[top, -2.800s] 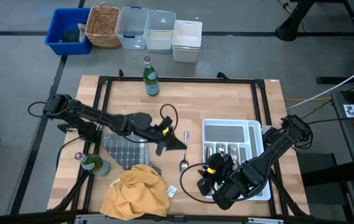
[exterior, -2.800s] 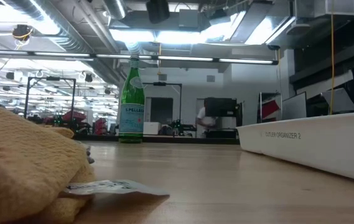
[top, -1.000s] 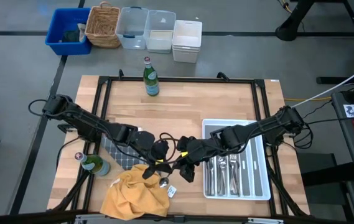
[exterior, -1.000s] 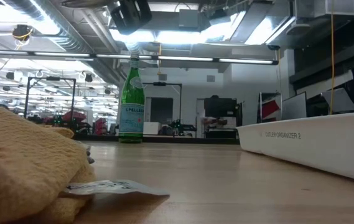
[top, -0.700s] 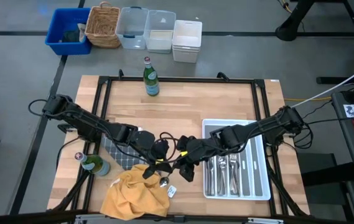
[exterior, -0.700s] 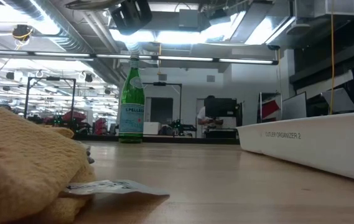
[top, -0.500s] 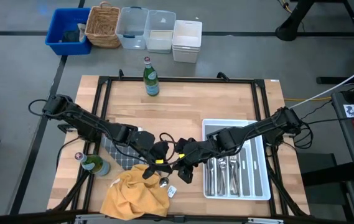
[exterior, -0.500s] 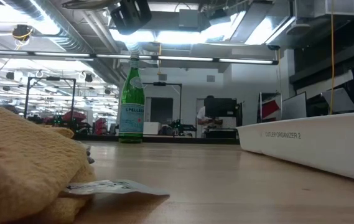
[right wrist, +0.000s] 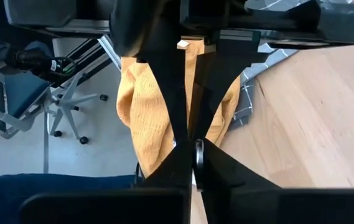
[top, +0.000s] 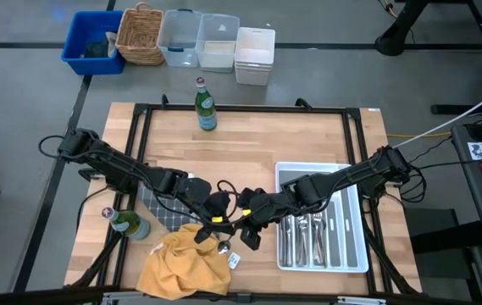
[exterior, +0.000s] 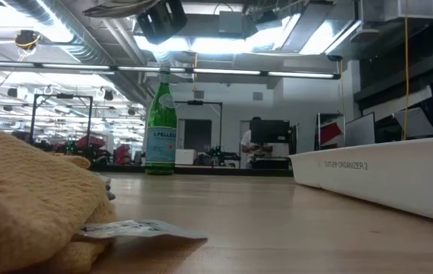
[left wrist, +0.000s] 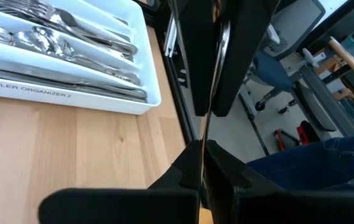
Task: Sort silverware
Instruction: Stack the silver spoon into the white utensil tray with the other silver spoons
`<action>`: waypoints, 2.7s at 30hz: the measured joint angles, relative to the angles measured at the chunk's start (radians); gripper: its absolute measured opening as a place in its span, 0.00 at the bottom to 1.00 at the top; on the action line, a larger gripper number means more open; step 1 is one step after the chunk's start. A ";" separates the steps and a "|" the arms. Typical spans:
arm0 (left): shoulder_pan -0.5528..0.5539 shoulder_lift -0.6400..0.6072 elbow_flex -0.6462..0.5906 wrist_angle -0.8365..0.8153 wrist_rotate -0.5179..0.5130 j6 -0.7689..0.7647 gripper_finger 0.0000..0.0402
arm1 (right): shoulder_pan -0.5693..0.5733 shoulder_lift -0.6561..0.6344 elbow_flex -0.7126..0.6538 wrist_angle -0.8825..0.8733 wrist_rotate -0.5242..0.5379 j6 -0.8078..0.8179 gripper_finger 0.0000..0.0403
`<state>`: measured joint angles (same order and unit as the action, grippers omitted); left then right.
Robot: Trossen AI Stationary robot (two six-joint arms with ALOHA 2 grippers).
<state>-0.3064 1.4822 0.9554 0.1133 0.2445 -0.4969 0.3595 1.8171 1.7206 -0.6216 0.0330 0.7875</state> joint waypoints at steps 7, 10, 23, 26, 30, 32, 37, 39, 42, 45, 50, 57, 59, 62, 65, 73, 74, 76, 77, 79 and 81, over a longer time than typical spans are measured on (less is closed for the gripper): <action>0.000 0.000 0.000 0.000 0.002 -0.003 0.02 | 0.000 0.000 0.000 -0.001 0.000 0.065 0.02; 0.001 0.000 0.000 0.005 0.002 -0.006 0.08 | 0.000 0.000 0.000 -0.009 0.001 0.120 0.03; 0.127 -0.109 0.002 -0.156 0.078 -0.085 0.34 | 0.000 -0.075 0.000 -0.123 0.133 0.179 0.01; 0.160 -0.163 0.001 -0.220 0.078 -0.073 0.34 | 0.003 -0.117 0.000 -0.166 0.161 0.179 0.02; 0.177 -0.215 0.001 -0.244 0.078 -0.059 0.34 | 0.021 -0.180 0.001 -0.241 0.214 0.181 0.02; 0.175 -0.226 0.001 -0.242 0.077 -0.045 0.34 | 0.039 -0.215 0.001 -0.307 0.258 0.208 0.02; 0.159 -0.208 0.001 -0.233 0.051 -0.074 0.34 | 0.105 -0.291 0.001 -0.502 0.470 0.364 0.02; 0.143 -0.188 0.001 -0.237 0.006 -0.105 0.34 | 0.138 -0.308 0.001 -0.566 0.581 0.442 0.02; 0.124 -0.150 0.001 -0.226 -0.070 -0.181 0.34 | 0.182 -0.312 0.001 -0.650 0.725 0.523 0.02; 0.112 -0.100 0.001 -0.198 -0.190 -0.346 0.34 | 0.213 -0.309 0.001 -0.702 0.823 0.547 0.02; 0.129 -0.005 0.001 -0.068 -0.253 -0.483 0.34 | 0.232 -0.292 0.001 -0.729 0.914 0.542 0.02; 0.208 0.045 0.001 0.103 -0.250 -0.549 0.34 | 0.230 -0.292 0.001 -0.791 1.006 0.540 0.02; 0.227 0.047 0.001 0.169 -0.250 -0.581 0.34 | 0.230 -0.292 0.001 -0.804 1.059 0.519 0.02; 0.254 0.047 0.001 0.278 -0.270 -0.654 0.34 | 0.230 -0.292 0.001 -0.803 1.119 0.444 0.02; 0.275 0.047 0.000 0.378 -0.322 -0.752 0.34 | 0.230 -0.281 0.001 -0.802 1.187 0.341 0.01; 0.292 0.050 0.001 0.473 -0.428 -0.997 0.34 | 0.229 -0.217 0.001 -0.792 1.267 0.063 0.02; 0.290 0.050 0.001 0.473 -0.440 -1.016 0.34 | 0.229 -0.209 0.001 -0.789 1.268 0.035 0.02; 0.283 0.051 0.001 0.473 -0.476 -1.044 0.34 | 0.229 -0.198 0.000 -0.787 1.269 -0.018 0.02; 0.278 0.056 0.001 0.479 -0.502 -1.054 0.34 | 0.229 -0.194 0.000 -0.786 1.269 -0.044 0.03; 0.265 0.071 0.001 0.498 -0.542 -1.068 0.34 | 0.229 -0.186 0.000 -0.785 1.270 -0.096 0.03; 0.253 0.104 0.003 0.551 -0.546 -1.081 0.34 | 0.229 -0.182 0.000 -0.783 1.271 -0.140 0.03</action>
<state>-0.0533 1.5865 0.9588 0.6647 -0.3020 -1.5777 0.5888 1.6351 1.7210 -1.4049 1.3037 0.6470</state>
